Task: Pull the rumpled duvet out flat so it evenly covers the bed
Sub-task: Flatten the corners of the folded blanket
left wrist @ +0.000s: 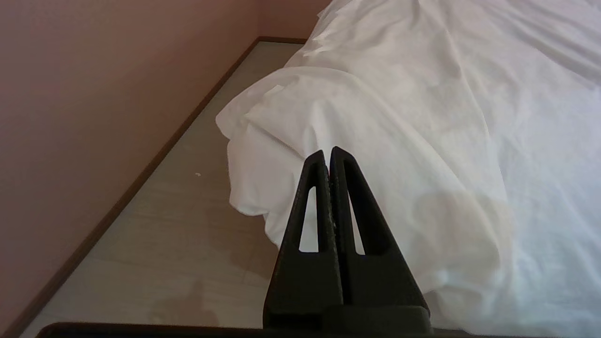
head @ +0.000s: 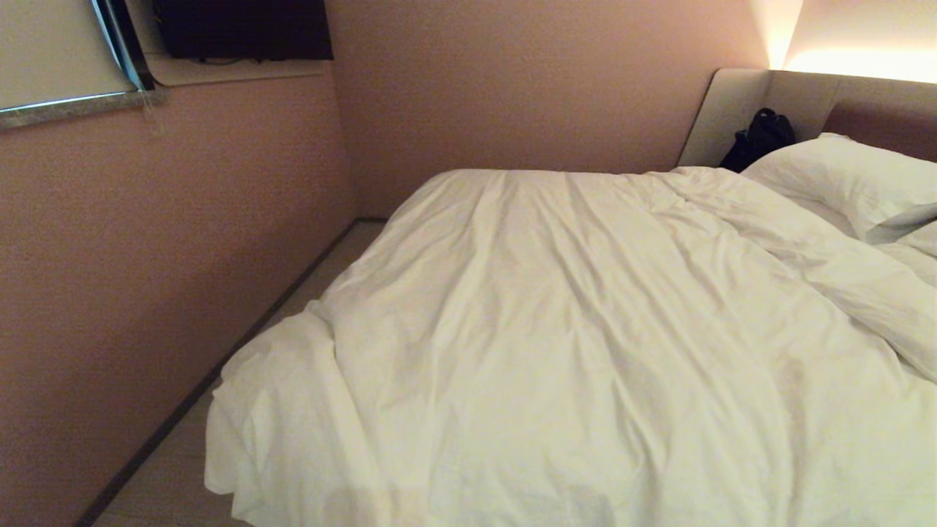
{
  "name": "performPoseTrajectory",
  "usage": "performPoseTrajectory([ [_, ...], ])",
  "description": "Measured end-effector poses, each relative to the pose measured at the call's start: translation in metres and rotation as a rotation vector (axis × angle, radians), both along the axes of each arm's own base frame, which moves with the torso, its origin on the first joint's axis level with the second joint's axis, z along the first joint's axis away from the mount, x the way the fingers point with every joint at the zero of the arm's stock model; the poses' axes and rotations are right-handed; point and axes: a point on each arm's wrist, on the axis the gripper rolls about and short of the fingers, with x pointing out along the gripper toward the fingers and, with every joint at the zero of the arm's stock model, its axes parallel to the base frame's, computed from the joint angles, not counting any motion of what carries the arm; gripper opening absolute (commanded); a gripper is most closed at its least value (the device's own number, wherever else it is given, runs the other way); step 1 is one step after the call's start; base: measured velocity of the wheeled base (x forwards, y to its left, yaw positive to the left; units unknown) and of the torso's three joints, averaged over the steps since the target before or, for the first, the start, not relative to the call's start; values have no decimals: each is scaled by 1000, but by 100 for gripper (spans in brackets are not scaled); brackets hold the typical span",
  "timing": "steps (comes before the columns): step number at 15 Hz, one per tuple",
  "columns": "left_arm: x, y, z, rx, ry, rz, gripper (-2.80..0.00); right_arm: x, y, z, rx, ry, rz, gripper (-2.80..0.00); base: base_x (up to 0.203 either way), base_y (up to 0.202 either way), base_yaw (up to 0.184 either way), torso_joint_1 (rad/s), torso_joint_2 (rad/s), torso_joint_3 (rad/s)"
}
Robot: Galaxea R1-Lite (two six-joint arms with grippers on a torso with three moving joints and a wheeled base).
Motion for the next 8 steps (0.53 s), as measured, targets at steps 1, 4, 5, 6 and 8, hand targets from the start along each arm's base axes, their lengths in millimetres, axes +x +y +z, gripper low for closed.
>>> performPoseTrajectory([
  [1, 0, 0, 0, -1, -1, 0, -280, 0, 0, 0, 0, 1, 0, -280, 0, 0, 0, 0, 0, 0],
  [4, 0, 0, 0, -1, -1, 0, -280, 0, 0, 0, 0, 0, 0, -280, 0, 0, 0, 0, 0, 0],
  [5, 0, 0, 0, -1, -1, -1, -280, 0, 0, 0, 0, 0, 0, -280, 0, 0, 0, 0, 0, 0],
  [6, 0, 0, 0, -1, -1, -1, -280, 0, 0, 0, 0, 0, 0, -280, 0, 0, 0, 0, 0, 0],
  [8, 0, 0, 0, 2, -1, 2, -280, 0, 0, 0, 0, 0, 0, -280, 0, 0, 0, 0, 0, 0],
])
